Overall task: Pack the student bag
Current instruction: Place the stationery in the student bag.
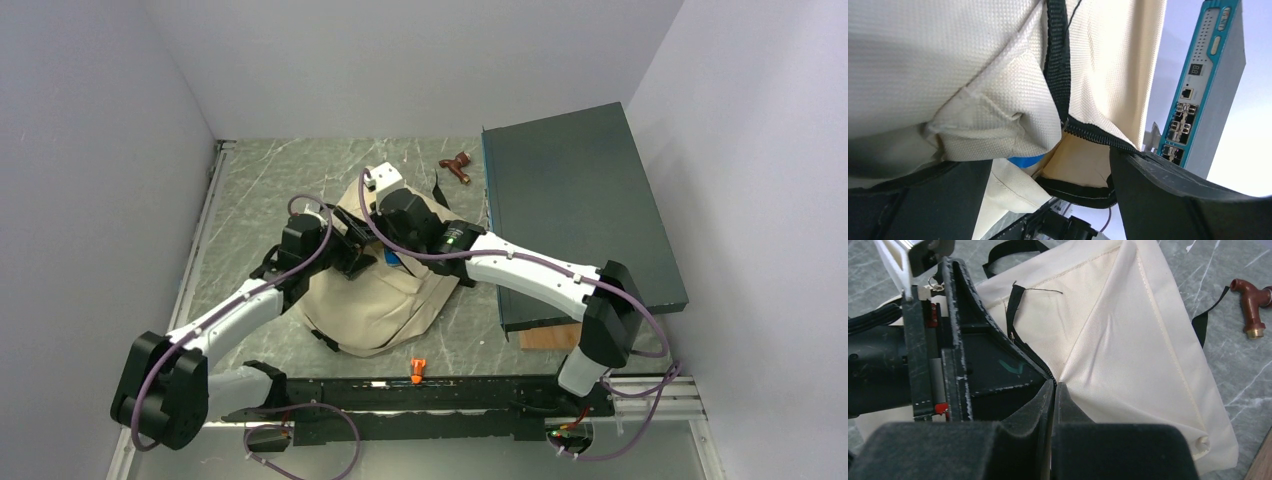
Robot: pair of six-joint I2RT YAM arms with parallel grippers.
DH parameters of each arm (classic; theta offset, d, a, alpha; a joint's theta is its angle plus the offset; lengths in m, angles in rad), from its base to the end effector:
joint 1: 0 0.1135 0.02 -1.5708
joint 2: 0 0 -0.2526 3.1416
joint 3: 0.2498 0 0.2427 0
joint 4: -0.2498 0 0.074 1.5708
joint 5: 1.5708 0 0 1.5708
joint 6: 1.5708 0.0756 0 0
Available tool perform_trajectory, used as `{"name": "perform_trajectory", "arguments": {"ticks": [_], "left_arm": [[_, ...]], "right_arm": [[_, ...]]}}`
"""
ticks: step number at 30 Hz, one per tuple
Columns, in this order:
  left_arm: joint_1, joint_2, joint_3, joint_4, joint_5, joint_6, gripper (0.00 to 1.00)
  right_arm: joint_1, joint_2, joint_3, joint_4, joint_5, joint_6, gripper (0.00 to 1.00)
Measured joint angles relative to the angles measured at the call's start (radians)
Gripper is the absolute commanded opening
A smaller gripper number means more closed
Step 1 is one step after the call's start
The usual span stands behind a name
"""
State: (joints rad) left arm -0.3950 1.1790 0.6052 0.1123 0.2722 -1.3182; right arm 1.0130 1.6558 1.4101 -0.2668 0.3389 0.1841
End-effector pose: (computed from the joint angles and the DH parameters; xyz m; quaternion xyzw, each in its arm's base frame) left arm 0.2553 -0.1285 0.2043 -0.3111 0.7859 -0.4698 0.2546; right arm 0.2388 0.3352 0.2949 -0.2647 0.8131 0.1601 0.4931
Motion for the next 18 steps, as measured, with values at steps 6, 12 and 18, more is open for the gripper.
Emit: {"name": "perform_trajectory", "arguments": {"ticks": [6,12,18], "left_arm": [[0.016,-0.104,-0.013,-0.051,-0.015,0.087,0.53],[0.008,-0.188,-0.01,-0.148,-0.008,0.244,0.31],[-0.055,-0.09,0.001,-0.18,-0.007,0.316,0.23]], "right_arm": [[0.002,-0.005,0.0,-0.012,-0.003,-0.006,0.0],[0.003,-0.005,-0.002,-0.017,-0.005,-0.02,0.0],[0.003,-0.005,-0.003,-0.017,-0.008,-0.024,0.0]]}}
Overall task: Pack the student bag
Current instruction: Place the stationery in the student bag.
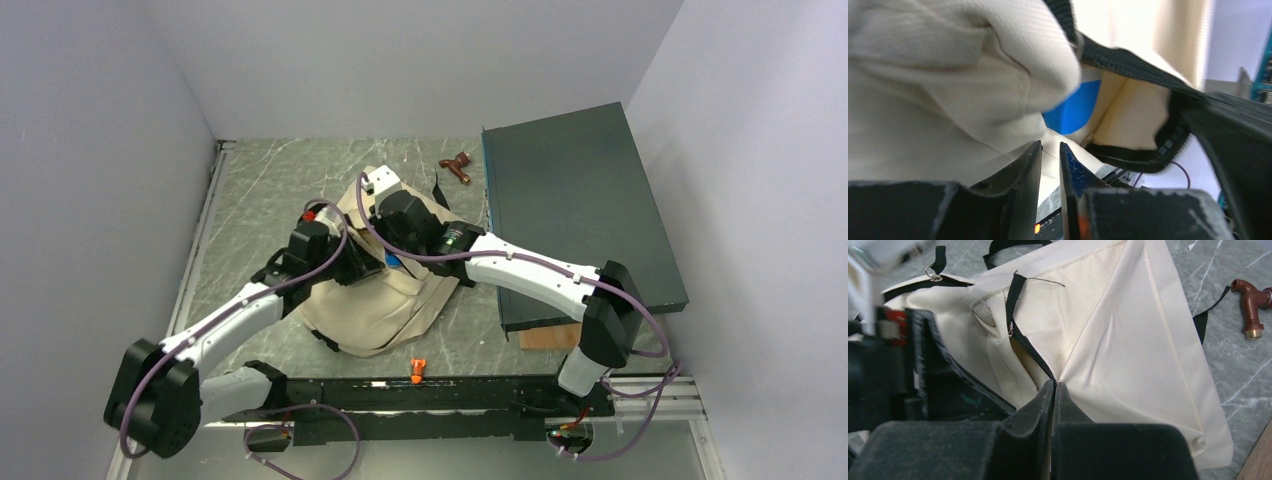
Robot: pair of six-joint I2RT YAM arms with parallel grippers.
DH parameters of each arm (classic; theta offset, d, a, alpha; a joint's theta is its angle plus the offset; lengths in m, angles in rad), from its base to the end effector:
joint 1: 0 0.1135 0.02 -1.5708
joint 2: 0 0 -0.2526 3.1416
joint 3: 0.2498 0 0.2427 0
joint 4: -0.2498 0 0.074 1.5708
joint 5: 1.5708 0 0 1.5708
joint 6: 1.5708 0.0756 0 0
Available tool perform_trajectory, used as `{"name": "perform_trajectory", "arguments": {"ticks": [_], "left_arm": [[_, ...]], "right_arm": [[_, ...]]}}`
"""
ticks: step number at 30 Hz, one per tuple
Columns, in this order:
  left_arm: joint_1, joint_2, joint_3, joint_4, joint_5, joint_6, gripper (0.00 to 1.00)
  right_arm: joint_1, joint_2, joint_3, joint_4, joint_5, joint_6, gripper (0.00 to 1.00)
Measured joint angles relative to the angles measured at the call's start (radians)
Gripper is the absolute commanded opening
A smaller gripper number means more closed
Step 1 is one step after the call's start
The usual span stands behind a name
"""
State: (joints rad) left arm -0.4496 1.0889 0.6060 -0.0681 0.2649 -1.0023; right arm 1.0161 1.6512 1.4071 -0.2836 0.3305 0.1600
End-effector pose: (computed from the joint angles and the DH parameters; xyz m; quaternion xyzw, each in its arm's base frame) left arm 0.2294 -0.1327 0.2043 -0.1740 0.8499 -0.4074 0.2853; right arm 0.2361 0.3345 0.2934 -0.2804 0.8121 0.1539 0.4880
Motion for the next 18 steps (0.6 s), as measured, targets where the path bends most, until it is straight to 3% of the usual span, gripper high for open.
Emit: {"name": "perform_trajectory", "arguments": {"ticks": [8,10,14,18], "left_arm": [[-0.029,0.262,0.104,0.123,0.071,0.002,0.23],[-0.032,0.303,0.15,0.136,0.093,0.022,0.29],[-0.032,0.251,0.159,0.118,0.109,0.108,0.52],[-0.029,0.01,0.029,0.056,0.14,0.174,0.7]], "right_arm": [[-0.002,0.0,0.0,0.0,0.007,-0.006,0.0],[-0.003,0.0,0.0,0.0,0.017,-0.011,0.0],[-0.003,0.0,0.0,-0.001,0.032,-0.014,0.0],[0.001,-0.004,-0.007,0.0,0.027,-0.014,0.0]]}}
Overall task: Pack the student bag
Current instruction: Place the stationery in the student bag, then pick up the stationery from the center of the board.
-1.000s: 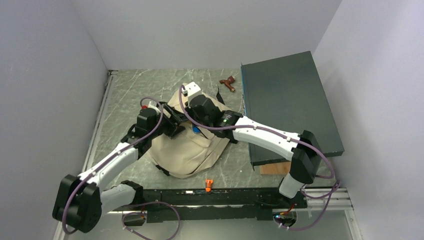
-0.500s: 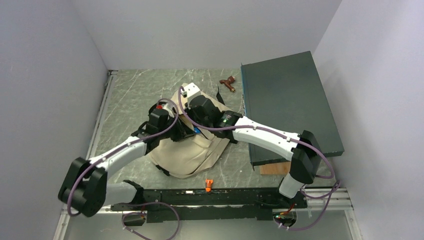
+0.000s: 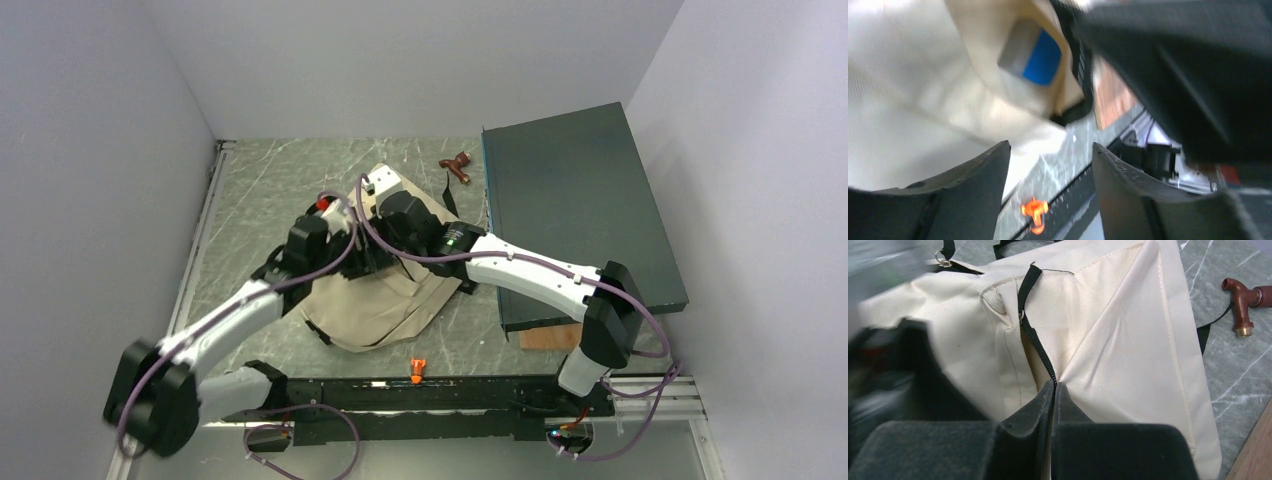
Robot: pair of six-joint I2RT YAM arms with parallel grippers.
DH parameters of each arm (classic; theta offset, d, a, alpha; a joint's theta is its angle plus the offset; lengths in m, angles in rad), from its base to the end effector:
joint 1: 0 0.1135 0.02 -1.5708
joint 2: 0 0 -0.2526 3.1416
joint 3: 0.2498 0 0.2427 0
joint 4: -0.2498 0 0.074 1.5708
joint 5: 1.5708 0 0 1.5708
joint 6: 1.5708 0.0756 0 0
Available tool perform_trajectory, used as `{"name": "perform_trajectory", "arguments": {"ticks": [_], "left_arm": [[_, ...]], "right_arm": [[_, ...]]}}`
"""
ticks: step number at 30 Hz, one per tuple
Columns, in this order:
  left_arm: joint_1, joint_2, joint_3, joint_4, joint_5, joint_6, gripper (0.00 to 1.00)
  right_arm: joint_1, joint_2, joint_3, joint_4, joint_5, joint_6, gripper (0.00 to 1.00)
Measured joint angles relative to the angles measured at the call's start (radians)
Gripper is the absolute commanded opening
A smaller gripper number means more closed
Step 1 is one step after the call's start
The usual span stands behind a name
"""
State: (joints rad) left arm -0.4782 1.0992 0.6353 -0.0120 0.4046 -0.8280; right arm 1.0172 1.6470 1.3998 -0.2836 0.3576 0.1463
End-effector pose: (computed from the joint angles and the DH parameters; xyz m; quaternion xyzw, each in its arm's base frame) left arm 0.2260 -0.1506 0.2212 -0.0426 0.8419 -0.4461 0.3007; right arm 0.2364 0.3321 0.2927 -0.2801 0.8116 0.1397 0.4933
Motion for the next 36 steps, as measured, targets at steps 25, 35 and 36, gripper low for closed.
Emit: {"name": "perform_trajectory", "arguments": {"ticks": [25,35,36], "left_arm": [[-0.681,-0.055,-0.162,-0.243,-0.405,-0.209,0.73],[-0.728,0.148,-0.107,-0.151,-0.422,-0.274,0.55],[-0.733,0.16,-0.103,-0.148,-0.421,-0.279,0.54]], "right_arm": [[0.0,0.0,-0.01,0.001,-0.001,0.004,0.0],[0.0,0.0,-0.021,0.009,-0.002,0.004,0.0],[0.0,0.0,-0.023,0.01,-0.002,0.004,0.0]]}}
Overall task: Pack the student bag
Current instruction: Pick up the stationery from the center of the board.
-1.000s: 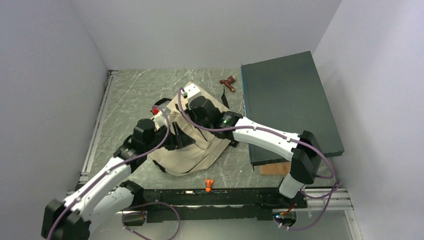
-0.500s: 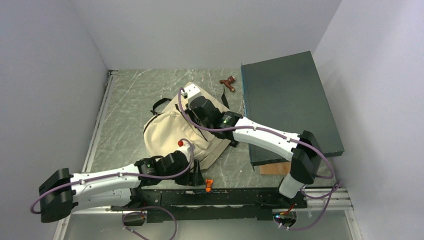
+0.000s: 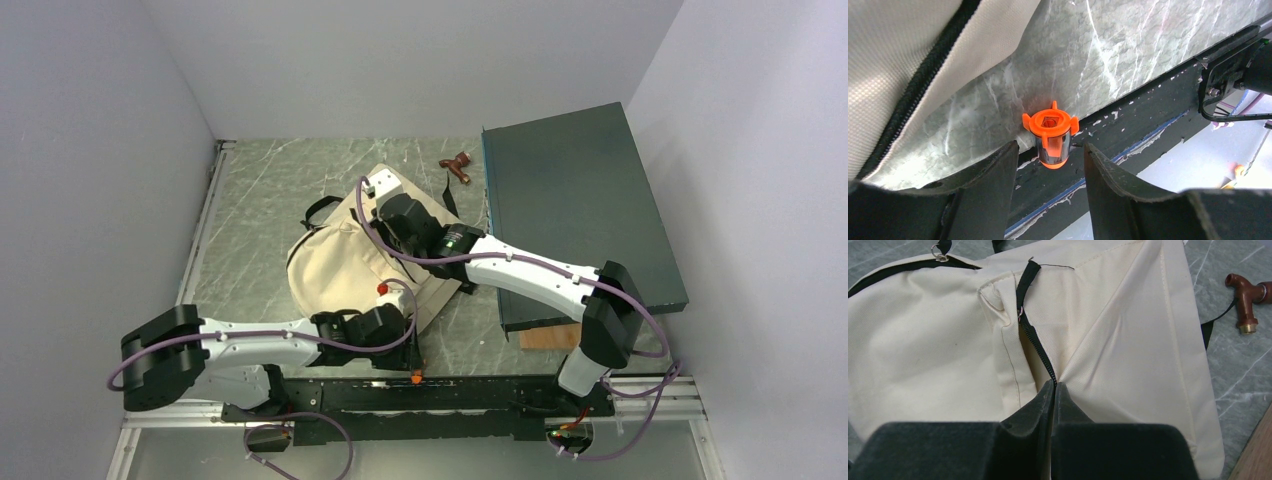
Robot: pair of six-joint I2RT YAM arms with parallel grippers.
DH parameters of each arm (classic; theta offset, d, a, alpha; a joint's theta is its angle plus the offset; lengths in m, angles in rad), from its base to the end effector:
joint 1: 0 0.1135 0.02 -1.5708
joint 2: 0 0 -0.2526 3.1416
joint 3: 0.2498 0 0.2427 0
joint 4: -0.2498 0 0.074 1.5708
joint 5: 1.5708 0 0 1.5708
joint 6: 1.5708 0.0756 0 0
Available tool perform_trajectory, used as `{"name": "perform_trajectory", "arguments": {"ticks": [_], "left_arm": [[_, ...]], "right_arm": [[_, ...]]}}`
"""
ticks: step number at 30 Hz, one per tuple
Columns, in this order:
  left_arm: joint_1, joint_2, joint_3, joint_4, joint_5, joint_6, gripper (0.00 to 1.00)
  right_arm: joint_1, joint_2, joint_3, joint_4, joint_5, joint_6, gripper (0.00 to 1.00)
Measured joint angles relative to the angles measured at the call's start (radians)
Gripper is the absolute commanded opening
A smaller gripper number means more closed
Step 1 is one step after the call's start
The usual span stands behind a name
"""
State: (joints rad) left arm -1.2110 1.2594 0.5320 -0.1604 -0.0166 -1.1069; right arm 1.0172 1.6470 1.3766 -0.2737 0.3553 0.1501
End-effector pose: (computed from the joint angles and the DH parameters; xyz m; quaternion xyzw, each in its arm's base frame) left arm 0.0901 -0.2359 0.1264 0.0463 0.9411 -0.3038 0.1412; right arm 0.2357 0.3314 0.2854 -0.2814 0.8145 0.1379 0.4882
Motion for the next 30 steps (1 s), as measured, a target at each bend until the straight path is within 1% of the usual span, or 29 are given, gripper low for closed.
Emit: {"name": "perform_trajectory", "arguments": {"ticks": [6,10,16,24,27,30], "left_arm": [[-0.029,0.02,0.014,-0.004,0.0,-0.025,0.51],[-0.034,0.06,0.045,-0.019,-0.003,-0.035,0.47],[-0.034,0.088,0.065,-0.05,-0.03,-0.04,0.39],[-0.031,0.087,0.086,-0.095,-0.055,-0.04,0.24],[-0.023,0.062,0.09,-0.134,-0.066,-0.029,0.21],[-0.009,-0.034,0.093,-0.207,-0.087,-0.008,0.18]], "right_arm": [[0.0,-0.005,-0.01,0.014,-0.001,0.0,0.0],[0.0,-0.013,-0.022,0.022,-0.001,0.0,0.0],[0.0,-0.015,-0.025,0.025,-0.002,0.0,0.0],[0.0,-0.026,-0.032,0.025,-0.002,0.0,0.0],[0.0,-0.028,-0.035,0.026,-0.001,0.0,0.0],[0.0,-0.034,-0.046,0.03,-0.002,0.0,0.0]]}}
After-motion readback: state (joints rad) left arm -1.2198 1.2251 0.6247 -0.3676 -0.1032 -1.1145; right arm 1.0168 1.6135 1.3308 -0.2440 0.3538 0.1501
